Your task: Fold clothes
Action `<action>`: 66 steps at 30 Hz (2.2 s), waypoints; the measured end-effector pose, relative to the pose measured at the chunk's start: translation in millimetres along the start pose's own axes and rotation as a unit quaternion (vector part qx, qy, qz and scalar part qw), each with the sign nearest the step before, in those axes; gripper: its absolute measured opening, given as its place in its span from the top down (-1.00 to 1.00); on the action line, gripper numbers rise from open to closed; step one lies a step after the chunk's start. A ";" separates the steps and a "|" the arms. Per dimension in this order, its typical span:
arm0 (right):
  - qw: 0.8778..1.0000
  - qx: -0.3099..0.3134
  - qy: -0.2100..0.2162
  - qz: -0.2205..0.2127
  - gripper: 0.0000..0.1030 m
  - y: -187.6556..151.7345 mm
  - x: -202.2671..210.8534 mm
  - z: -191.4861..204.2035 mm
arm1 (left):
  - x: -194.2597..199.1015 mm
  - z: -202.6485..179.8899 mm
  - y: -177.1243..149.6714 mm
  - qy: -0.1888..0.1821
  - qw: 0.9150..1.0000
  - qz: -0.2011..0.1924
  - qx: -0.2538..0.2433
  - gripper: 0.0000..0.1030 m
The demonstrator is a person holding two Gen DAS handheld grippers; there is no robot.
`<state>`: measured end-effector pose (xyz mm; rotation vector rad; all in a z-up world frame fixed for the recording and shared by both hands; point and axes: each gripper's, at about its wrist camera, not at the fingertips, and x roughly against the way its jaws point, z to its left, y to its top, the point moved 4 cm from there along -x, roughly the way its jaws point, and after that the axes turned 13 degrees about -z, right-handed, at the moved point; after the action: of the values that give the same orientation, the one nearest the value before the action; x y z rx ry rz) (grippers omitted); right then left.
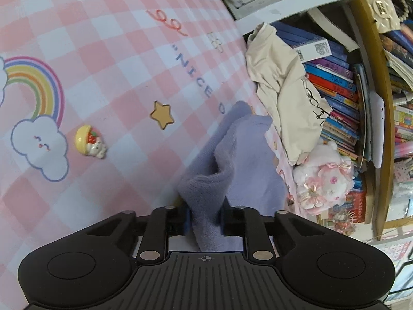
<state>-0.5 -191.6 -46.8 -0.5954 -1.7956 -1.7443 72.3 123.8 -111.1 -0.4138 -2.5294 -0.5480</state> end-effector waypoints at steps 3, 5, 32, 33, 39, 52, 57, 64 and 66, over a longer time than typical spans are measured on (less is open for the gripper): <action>1.000 -0.005 -0.003 -0.001 -0.89 0.1 0.9 0.6 | 7.8 3.1 2.8 -0.005 1.000 0.001 -0.008 0.72; 1.000 -0.004 0.001 0.000 -0.89 -0.2 0.3 4.4 | 15.3 7.6 6.0 -0.005 1.000 -0.002 -0.014 0.72; 0.998 0.017 0.048 -0.035 -0.89 9.4 -4.4 14.6 | 69.3 41.4 29.9 0.030 0.997 -0.064 -0.025 0.70; 0.998 0.015 0.053 -0.043 -0.89 12.3 -5.1 11.4 | 69.9 40.2 28.8 0.033 0.997 -0.068 -0.028 0.70; 0.992 0.014 0.091 -0.082 -0.74 34.5 -18.8 -10.8 | 73.5 24.1 20.5 0.068 0.990 -0.102 -0.066 0.70; 0.982 0.021 0.181 -0.052 0.29 58.7 -96.6 -50.7 | 79.7 1.8 5.2 0.121 0.974 -0.168 -0.090 0.71; 0.968 -0.018 0.246 -0.036 0.50 57.5 -111.2 -65.5 | 87.7 -18.0 -1.9 0.139 0.963 -0.204 -0.110 0.72; 0.959 -0.041 0.279 -0.024 0.51 56.8 -118.5 -74.8 | 102.8 -83.7 -21.3 0.100 0.947 -0.233 -0.196 0.79; 0.957 -0.042 0.285 -0.024 0.51 57.2 -120.5 -76.3 | 105.4 -112.1 -31.2 0.080 0.938 -0.231 -0.244 0.79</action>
<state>133.6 -256.3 -84.4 -0.0563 -1.3415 -1.7961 20.5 64.6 24.8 0.0693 -2.3098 -1.3437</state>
